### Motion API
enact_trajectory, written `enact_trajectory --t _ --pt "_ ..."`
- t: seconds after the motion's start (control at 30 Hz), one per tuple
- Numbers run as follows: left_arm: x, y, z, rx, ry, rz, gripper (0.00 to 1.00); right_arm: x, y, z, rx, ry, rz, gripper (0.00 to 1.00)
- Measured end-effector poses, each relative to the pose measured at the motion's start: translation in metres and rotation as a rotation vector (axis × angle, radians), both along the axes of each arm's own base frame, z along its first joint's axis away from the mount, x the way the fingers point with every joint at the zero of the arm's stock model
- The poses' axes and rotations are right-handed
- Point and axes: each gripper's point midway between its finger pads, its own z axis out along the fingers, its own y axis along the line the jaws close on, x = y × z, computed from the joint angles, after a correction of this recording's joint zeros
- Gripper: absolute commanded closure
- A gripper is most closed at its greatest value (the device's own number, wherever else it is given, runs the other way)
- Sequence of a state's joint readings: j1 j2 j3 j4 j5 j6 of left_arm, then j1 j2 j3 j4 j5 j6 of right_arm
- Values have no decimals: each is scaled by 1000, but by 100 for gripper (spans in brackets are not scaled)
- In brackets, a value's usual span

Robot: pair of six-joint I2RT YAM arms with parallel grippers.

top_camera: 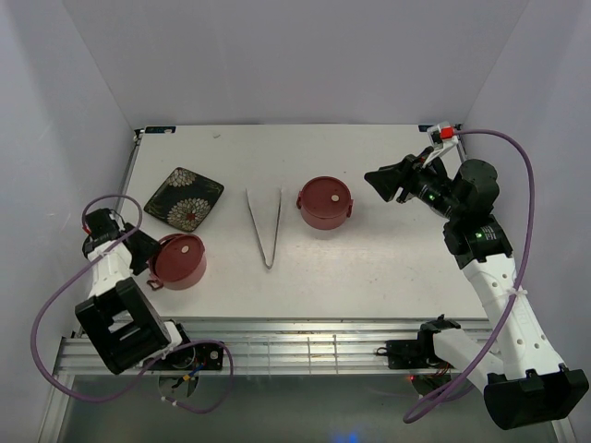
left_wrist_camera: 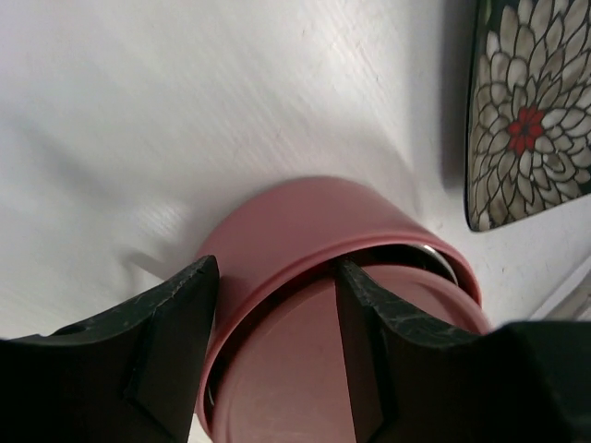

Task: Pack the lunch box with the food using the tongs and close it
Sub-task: Move the packing box to the center of the board.

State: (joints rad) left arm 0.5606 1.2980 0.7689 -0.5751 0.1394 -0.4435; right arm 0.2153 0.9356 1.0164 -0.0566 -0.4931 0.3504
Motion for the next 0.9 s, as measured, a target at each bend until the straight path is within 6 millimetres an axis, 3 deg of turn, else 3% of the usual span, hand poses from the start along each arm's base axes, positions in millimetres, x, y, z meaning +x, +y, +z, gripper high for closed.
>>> enact_trajectory --t 0.3,0.47,0.63,0.9 --pt "1 -27 21 -35 -95 -29 39 3 4 -6 0 25 20 42" --pt "4 -35 41 -26 -173 -52 38 8 24 -26 -13 89 77 43" --pt "5 -37 49 -21 -202 -67 37 0 94 -50 -90 191 209 53" --pt "16 -26 55 36 -216 -93 39 -10 219 -74 -211 261 359 58"
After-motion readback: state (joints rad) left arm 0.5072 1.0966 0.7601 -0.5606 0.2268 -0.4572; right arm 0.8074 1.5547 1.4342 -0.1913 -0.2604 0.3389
